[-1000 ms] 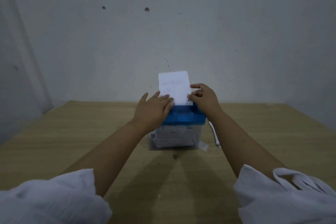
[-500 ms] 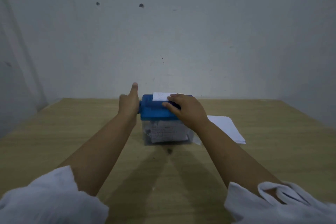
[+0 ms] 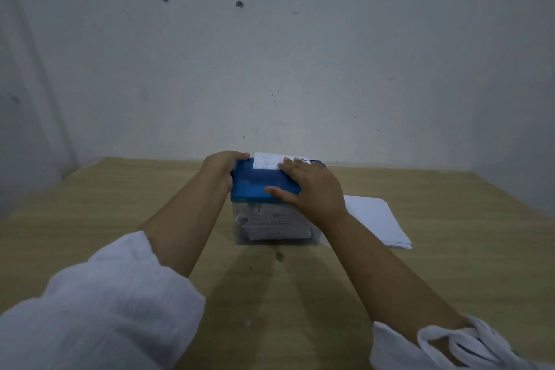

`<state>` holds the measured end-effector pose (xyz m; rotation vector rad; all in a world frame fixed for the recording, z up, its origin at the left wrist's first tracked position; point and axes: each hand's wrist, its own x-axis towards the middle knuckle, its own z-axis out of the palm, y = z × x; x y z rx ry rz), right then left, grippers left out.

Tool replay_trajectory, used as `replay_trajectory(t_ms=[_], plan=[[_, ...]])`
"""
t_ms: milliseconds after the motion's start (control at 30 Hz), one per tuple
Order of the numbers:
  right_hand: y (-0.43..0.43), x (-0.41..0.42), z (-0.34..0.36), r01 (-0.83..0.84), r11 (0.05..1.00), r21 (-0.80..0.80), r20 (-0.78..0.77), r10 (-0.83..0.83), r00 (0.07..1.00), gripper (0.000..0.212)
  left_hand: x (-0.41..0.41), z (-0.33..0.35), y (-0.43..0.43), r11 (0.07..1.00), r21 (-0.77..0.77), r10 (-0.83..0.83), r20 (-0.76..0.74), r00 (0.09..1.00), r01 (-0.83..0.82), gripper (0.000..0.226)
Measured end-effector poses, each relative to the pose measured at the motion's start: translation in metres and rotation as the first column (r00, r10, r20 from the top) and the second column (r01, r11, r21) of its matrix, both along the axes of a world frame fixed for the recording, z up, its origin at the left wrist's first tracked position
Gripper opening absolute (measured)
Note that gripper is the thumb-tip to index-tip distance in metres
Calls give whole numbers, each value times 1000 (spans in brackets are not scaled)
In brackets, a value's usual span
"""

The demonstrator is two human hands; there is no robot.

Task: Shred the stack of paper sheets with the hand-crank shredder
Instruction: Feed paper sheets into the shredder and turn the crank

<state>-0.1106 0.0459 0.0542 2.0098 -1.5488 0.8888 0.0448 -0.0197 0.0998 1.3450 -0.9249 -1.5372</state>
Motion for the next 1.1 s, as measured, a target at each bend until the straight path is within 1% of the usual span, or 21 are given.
replay_trajectory(t_ms=[33, 133, 233, 267, 367, 433, 533, 600, 667, 733, 833, 933, 1000, 1100], plan=[[-2, 0, -1, 6, 1000, -25, -9, -6, 1000, 67, 0, -5, -3, 998, -51, 46, -45, 998, -49, 13], [-4, 1, -4, 36, 999, -37, -45, -38, 998, 69, -1, -20, -6, 962, -213, 141, -144, 979, -170, 26], [-6, 1, -5, 51, 998, -46, -54, -54, 997, 70, -2, -26, -6, 945, -266, 136, -215, 967, -192, 40], [-5, 1, -5, 54, 998, -40, -56, -56, 997, 70, -2, -26, -5, 933, -298, 139, -220, 966, -202, 41], [-5, 3, -4, 70, 997, -29, -68, -72, 995, 70, -1, -26, -5, 872, -438, 176, -138, 975, -219, 38], [-5, 4, -4, 94, 995, -24, -87, -95, 992, 69, 0, -26, -4, 847, -486, 195, -93, 976, -216, 36], [-3, 5, -4, 102, 995, 2, -95, -101, 990, 69, 0, -23, -4, 850, -488, 196, -57, 979, -199, 32], [-1, 6, -3, 100, 994, 47, -80, -96, 992, 71, 1, -16, -4, 871, -446, 203, -53, 978, -205, 39], [-1, 6, -2, 123, 992, 31, -97, -120, 988, 70, 3, -10, -6, 881, -411, 219, -90, 972, -236, 38], [-2, 6, -2, 126, 991, 49, -94, -121, 988, 68, 4, -7, -6, 874, -402, 236, -144, 961, -274, 31], [-2, 5, -2, 111, 984, 141, -52, -105, 993, 69, 4, -9, 8, 847, -422, 251, -220, 943, -324, 21], [-1, 6, -2, 120, 987, 108, -38, -117, 992, 74, 8, -24, 26, 796, -483, 262, -268, 927, -365, 22], [-3, 5, -1, 126, 981, 148, -35, -123, 992, 78, 9, -35, 34, 777, -497, 248, -322, 914, -387, 27], [-3, 6, -2, 121, 987, 108, -16, -120, 993, 81, 12, -53, 44, 773, -482, 284, -317, 905, -412, 19]])
